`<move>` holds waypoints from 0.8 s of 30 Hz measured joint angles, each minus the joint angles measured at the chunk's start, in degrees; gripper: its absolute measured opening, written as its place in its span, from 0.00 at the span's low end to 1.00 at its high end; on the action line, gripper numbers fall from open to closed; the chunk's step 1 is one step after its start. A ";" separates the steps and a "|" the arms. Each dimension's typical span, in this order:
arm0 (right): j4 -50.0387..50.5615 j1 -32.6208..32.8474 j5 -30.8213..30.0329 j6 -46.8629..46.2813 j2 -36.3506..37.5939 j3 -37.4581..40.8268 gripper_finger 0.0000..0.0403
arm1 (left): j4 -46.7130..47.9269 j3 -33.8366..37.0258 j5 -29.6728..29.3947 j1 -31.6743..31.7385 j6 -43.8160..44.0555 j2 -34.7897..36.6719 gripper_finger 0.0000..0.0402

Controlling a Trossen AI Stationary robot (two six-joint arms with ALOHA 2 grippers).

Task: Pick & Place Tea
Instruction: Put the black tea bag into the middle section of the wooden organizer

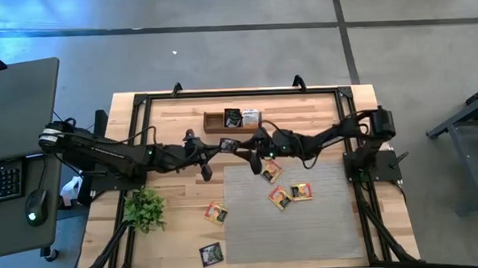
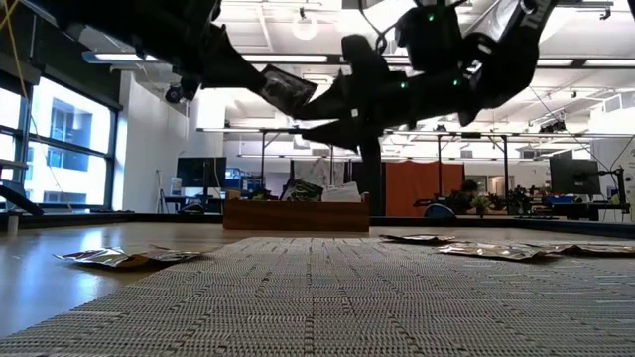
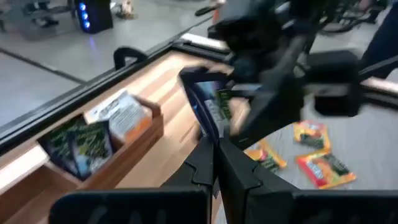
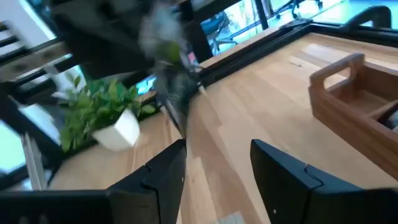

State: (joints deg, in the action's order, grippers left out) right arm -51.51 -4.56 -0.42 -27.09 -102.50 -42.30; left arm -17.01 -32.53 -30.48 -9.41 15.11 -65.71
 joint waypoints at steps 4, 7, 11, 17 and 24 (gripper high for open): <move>-3.37 -1.28 2.18 -0.38 -1.46 0.00 0.41 | 0.08 0.00 -0.23 0.01 0.54 -0.51 0.01; -4.79 -1.46 5.59 0.33 -1.49 0.02 0.39 | 0.70 0.00 -1.45 0.00 1.65 -1.72 0.01; -6.64 -1.16 5.05 0.72 -1.49 0.02 0.36 | 0.40 0.00 -2.02 0.00 1.78 -1.95 0.01; -6.66 -1.14 4.45 1.60 -1.46 0.01 0.26 | 0.43 0.00 -2.07 0.00 1.87 -1.97 0.01; -6.67 -1.12 4.48 2.26 -1.46 0.00 0.02 | 0.64 0.00 -2.12 0.00 1.88 -1.97 0.01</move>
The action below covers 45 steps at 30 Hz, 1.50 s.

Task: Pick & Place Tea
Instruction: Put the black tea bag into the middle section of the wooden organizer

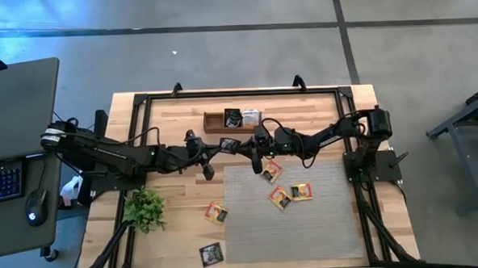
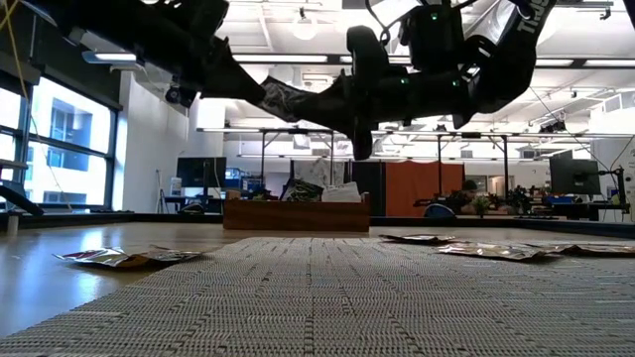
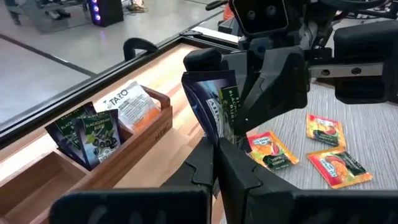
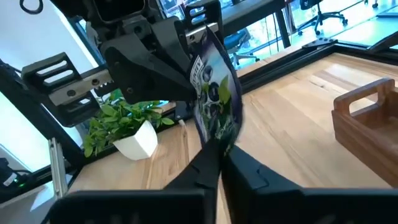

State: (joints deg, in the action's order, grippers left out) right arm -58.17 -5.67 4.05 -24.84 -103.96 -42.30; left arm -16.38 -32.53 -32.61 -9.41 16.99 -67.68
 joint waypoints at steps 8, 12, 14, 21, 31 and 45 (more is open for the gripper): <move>0.24 0.09 -0.76 1.64 0.07 0.01 0.01 | 4.12 0.00 -0.87 0.02 0.02 -0.02 0.02; 0.15 0.09 -0.94 2.37 0.11 0.02 0.01 | 5.67 -0.01 -2.10 0.03 -0.02 -0.03 0.10; 0.13 -0.09 -0.94 3.08 0.13 0.00 0.01 | 6.19 0.00 -2.17 0.07 -0.07 -0.04 0.16; 2.83 -3.60 -0.75 9.32 1.32 -0.02 0.00 | 9.17 0.00 -2.15 0.07 -0.13 -0.04 0.37; 55.01 -10.00 -12.17 35.58 4.71 -20.18 0.00 | 14.06 -0.02 -7.42 0.07 -1.31 -0.04 0.45; 100.29 -18.73 1.28 53.85 -11.92 -54.84 0.00 | 19.16 -0.02 -2.68 5.32 1.28 -0.04 0.45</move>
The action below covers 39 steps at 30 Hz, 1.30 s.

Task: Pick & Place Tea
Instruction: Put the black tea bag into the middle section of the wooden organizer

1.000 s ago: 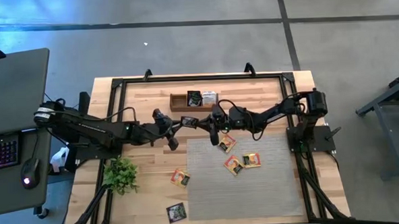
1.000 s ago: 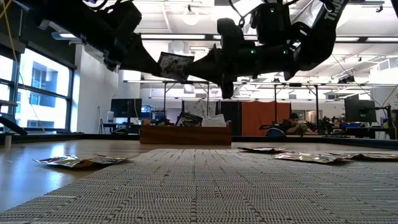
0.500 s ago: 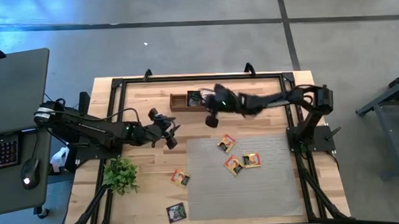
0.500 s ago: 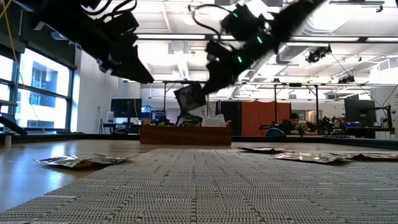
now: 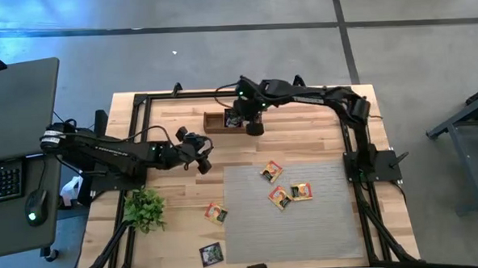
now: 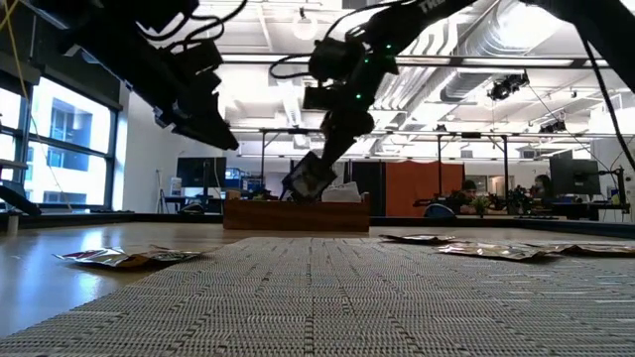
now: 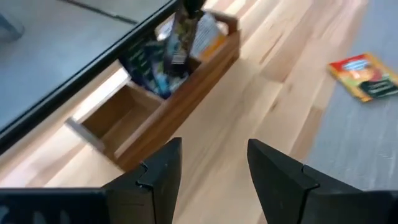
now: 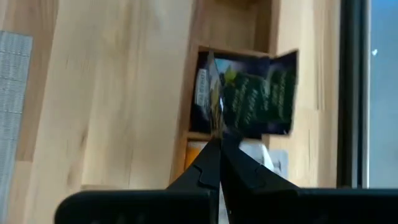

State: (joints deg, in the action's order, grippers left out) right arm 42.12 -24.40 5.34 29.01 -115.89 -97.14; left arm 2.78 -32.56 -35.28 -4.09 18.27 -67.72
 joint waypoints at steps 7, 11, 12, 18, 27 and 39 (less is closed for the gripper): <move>-1.09 0.02 -5.31 6.26 -4.86 -0.50 0.00 | 1.82 0.00 -0.12 1.22 1.54 0.00 0.45; -3.09 0.04 -8.52 5.03 -5.42 -0.43 0.02 | 1.71 0.00 0.02 1.09 1.54 0.00 0.45; -3.94 0.04 -8.38 4.73 -5.35 -0.48 0.03 | 1.71 0.00 -0.04 1.11 1.54 0.00 0.45; -7.34 0.06 -8.50 7.19 -4.86 -0.50 0.11 | 1.74 0.00 -0.06 1.11 1.54 0.00 0.45; -9.32 1.19 -9.10 13.54 -4.86 -0.52 0.20 | 1.89 0.00 -0.05 1.11 1.54 0.00 0.45; -4.94 9.04 -10.84 10.52 -2.76 -0.52 0.21 | 1.46 -0.03 1.97 1.11 1.54 0.00 0.45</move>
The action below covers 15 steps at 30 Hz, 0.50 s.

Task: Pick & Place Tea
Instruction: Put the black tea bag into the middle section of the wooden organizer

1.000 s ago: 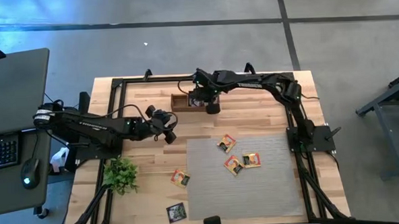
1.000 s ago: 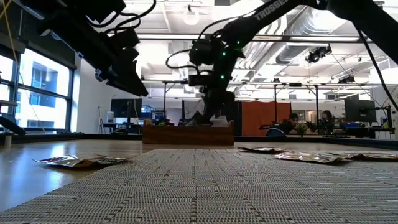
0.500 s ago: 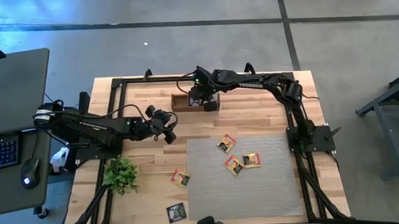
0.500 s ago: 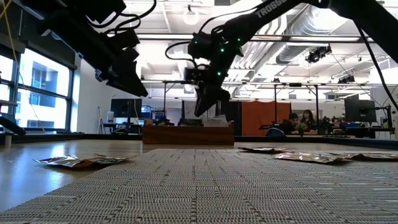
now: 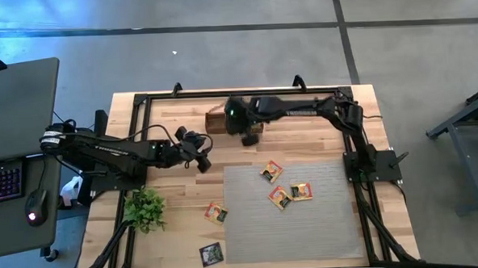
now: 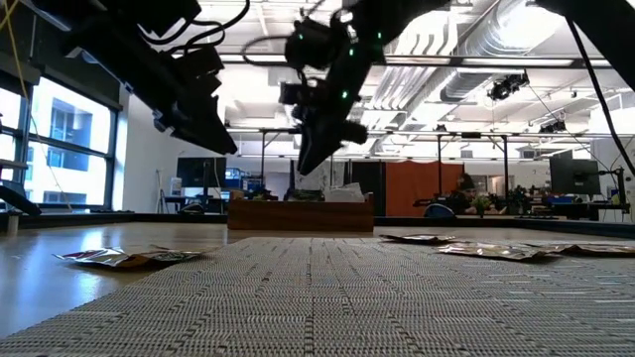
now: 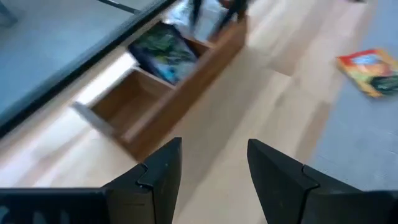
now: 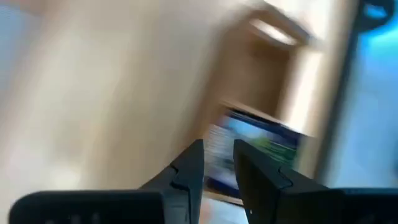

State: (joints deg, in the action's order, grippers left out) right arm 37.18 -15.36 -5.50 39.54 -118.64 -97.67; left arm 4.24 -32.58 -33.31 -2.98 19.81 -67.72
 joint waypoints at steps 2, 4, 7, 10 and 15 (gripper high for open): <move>2.58 2.93 1.64 -2.93 0.15 0.00 0.20 | -0.74 -0.02 2.24 0.00 0.00 0.00 0.45; 3.46 5.92 3.21 -6.20 0.25 0.00 0.20 | -1.57 -0.02 5.67 0.00 -0.01 0.00 0.45; 4.75 10.23 4.46 -10.60 0.43 0.00 0.21 | -3.17 -0.04 14.20 0.00 0.00 -0.61 0.45; 6.49 14.12 5.07 -14.50 0.43 0.02 0.21 | -5.63 -0.04 25.25 -0.02 0.01 -0.90 0.45; 10.79 20.34 5.75 -24.11 0.41 0.02 0.21 | -12.70 -0.04 41.49 -0.84 1.80 -1.60 0.45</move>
State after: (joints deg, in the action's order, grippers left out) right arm 47.97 4.98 0.25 15.43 -118.23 -97.65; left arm -8.46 -32.62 8.18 -3.83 21.61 -69.32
